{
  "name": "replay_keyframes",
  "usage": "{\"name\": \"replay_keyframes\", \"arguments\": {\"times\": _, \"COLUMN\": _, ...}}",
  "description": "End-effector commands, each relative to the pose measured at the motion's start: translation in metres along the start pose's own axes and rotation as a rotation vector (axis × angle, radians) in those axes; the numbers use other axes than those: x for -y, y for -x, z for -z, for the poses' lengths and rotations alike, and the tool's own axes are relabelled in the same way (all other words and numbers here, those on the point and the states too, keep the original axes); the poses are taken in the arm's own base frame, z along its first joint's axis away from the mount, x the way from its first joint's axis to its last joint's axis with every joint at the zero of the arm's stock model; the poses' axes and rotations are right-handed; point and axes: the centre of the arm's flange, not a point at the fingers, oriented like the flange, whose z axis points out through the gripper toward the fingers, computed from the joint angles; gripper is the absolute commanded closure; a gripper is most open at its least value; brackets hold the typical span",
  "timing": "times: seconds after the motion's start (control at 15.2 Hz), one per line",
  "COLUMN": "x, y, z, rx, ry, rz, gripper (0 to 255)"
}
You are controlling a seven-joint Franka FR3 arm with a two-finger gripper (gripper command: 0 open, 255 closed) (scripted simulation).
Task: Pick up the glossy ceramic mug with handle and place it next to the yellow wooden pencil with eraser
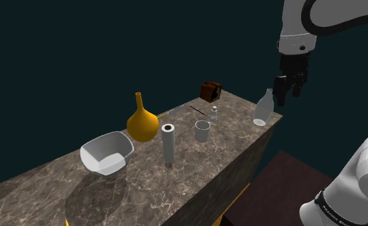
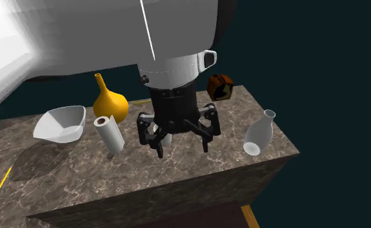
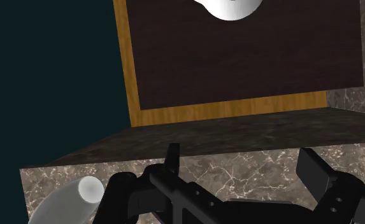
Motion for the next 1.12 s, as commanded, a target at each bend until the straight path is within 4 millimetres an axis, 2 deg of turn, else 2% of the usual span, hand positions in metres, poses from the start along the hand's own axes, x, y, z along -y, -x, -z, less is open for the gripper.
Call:
{"name": "replay_keyframes", "arguments": {"times": 0.0, "x": 0.000, "y": 0.000, "z": 0.000, "rx": 0.000, "ry": 0.000, "rz": 0.000, "gripper": 0}}
{"name": "replay_keyframes", "arguments": {"times": 1.06, "x": 0.053, "y": -0.162, "z": -0.107, "rx": -0.079, "ry": -0.008, "rz": 0.125, "gripper": 0}}
